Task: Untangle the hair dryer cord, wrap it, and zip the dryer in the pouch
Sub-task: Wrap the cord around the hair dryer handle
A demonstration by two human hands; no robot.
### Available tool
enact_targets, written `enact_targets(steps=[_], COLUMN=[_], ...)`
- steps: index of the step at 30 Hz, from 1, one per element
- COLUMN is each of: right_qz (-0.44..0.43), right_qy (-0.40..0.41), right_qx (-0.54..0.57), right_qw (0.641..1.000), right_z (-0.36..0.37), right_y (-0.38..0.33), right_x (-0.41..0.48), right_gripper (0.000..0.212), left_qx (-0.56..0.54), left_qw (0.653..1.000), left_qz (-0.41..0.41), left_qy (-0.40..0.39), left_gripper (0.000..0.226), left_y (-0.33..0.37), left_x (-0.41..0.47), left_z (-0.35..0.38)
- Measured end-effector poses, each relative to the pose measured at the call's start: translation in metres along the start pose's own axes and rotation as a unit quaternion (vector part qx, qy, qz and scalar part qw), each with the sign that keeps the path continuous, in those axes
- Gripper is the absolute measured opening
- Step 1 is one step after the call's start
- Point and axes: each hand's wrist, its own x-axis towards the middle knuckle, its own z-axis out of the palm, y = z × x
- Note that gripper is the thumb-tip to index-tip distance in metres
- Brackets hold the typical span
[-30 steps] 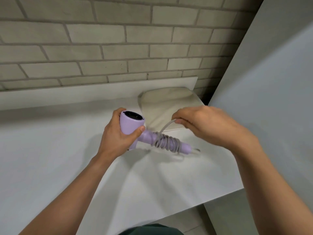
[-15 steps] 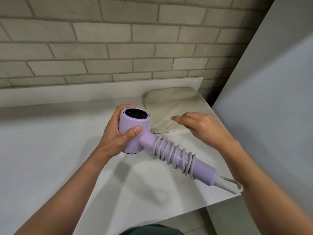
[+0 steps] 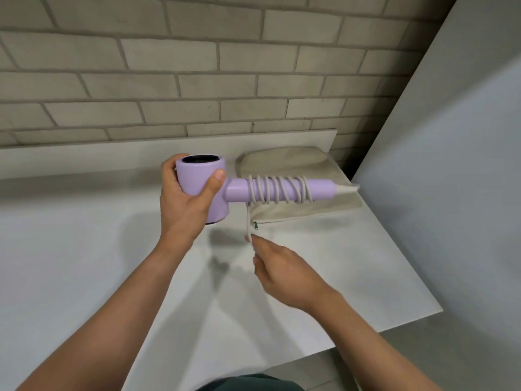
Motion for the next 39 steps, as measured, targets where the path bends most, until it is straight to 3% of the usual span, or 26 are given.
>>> enact_targets(steps=[7,10,13,15,18,22,27,29,35,39], right_qz=[-0.038,-0.043,0.01,0.069,0.127,0.156,0.184,0.189,0.18,0.195], right_qy=[0.082,0.135,0.197,0.217,0.253,0.311,0.338,0.342,0.344,0.326], right_qx=[-0.061,-0.005,0.106,0.228,0.387,0.45,0.506,0.5,0.412,0.413], right_qw=[0.994,0.99,0.975,0.947,0.877,0.823,0.772,0.773,0.824,0.828], right_z=[-0.026,-0.049,-0.071,-0.076,-0.074,-0.063,-0.052,-0.047,-0.036,-0.034], right_y=[-0.02,-0.022,-0.023,-0.022,-0.019,-0.015,-0.011,-0.011,-0.013,-0.009], right_x=[-0.005,-0.003,0.003,0.008,0.018,0.03,0.036,0.036,0.043,0.042], right_gripper=[0.033,0.029,0.019,0.018,0.027,0.035,0.027,0.026,0.015,0.026], left_qx=[0.116,0.152,0.181,0.198,0.211,0.243,0.27,0.279,0.312,0.31], left_qw=[0.993,0.987,0.978,0.973,0.968,0.959,0.952,0.95,0.939,0.939], left_qz=[0.006,0.013,0.017,0.019,0.009,-0.007,-0.032,-0.038,-0.04,-0.058], left_qy=[-0.014,-0.053,-0.099,-0.12,-0.134,-0.148,-0.142,-0.136,-0.141,-0.136], left_gripper=[0.077,0.077,0.076,0.075,0.073,0.074,0.074,0.073,0.071,0.073], left_y=[-0.006,-0.003,0.003,0.007,0.014,0.02,0.025,0.027,0.026,0.022], left_x=[-0.008,-0.008,-0.008,-0.009,-0.01,-0.01,-0.012,-0.012,-0.016,-0.014], left_z=[-0.001,0.0,0.0,0.001,0.002,0.005,0.011,0.012,0.016,0.014])
